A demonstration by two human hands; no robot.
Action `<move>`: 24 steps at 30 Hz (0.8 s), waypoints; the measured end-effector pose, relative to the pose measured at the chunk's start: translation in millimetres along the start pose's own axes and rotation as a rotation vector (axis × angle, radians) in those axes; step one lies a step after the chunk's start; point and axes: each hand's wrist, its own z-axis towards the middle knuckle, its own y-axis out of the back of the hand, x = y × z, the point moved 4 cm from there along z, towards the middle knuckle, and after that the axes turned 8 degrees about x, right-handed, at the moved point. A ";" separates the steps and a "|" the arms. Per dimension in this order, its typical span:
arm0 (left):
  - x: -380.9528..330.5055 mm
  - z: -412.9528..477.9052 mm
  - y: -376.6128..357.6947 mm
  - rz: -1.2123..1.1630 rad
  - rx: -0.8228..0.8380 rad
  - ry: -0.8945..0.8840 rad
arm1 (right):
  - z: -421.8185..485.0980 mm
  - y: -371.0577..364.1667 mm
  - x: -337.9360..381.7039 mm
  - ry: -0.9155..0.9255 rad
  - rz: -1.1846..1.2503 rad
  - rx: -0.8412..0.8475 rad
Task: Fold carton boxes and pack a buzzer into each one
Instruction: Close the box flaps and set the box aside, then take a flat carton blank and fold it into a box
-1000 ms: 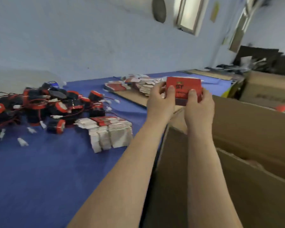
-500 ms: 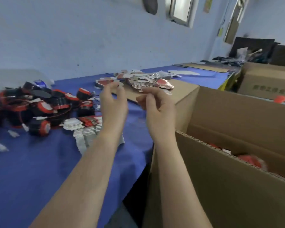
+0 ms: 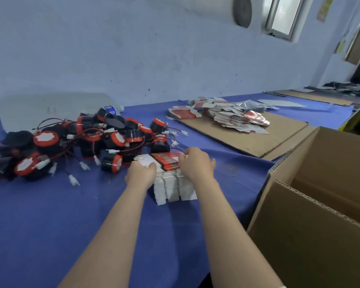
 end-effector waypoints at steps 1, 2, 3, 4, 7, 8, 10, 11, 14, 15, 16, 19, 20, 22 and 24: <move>0.6 -0.3 -0.8 0.007 0.002 -0.006 | 1.4 -4.5 1.9 -0.022 -0.054 0.036; 0.9 0.3 -0.9 0.017 -0.002 -0.008 | 2.0 -7.8 3.3 -0.041 -0.094 0.052; 0.1 0.0 -0.6 0.028 -0.005 -0.002 | 1.8 -10.0 3.9 -0.052 -0.114 0.043; -0.6 0.3 -0.4 0.032 -0.008 0.005 | 0.8 -10.6 4.6 -0.056 -0.122 0.021; -3.4 -2.5 0.1 0.033 -0.009 0.027 | -3.5 -10.8 5.6 -0.045 -0.150 -0.026; -3.6 -3.6 0.2 0.045 -0.010 0.035 | -5.1 -11.4 6.4 -0.040 -0.171 -0.019; -4.7 -8.2 0.1 0.035 -0.007 0.034 | -8.0 -11.6 10.8 -0.023 -0.200 0.006; -6.3 -10.9 -0.2 0.002 -0.005 0.019 | -8.8 -11.8 13.3 -0.014 -0.206 0.014; -13.2 -19.8 4.0 -0.235 -0.038 -0.048 | -11.8 -7.5 22.3 0.091 -0.119 -0.104; -18.1 -23.6 7.5 -0.344 -0.060 -0.061 | -14.5 -3.6 26.2 0.167 0.000 -0.201; -22.8 -26.4 11.3 -0.472 -0.074 -0.058 | -18.3 0.6 29.9 0.242 0.151 -0.283; -32.6 -29.1 20.4 -0.728 -0.043 -0.048 | -26.8 3.3 35.4 0.288 0.514 -0.328; -34.1 -29.8 23.2 -0.737 -0.032 -0.053 | -26.5 2.2 35.1 0.265 0.596 -0.309; -32.8 -30.2 27.8 -0.733 -0.030 -0.061 | -24.1 -0.9 34.6 0.208 0.717 -0.268; -28.8 -30.5 30.7 -0.761 -0.050 -0.064 | -21.4 -6.0 34.6 0.158 0.766 -0.232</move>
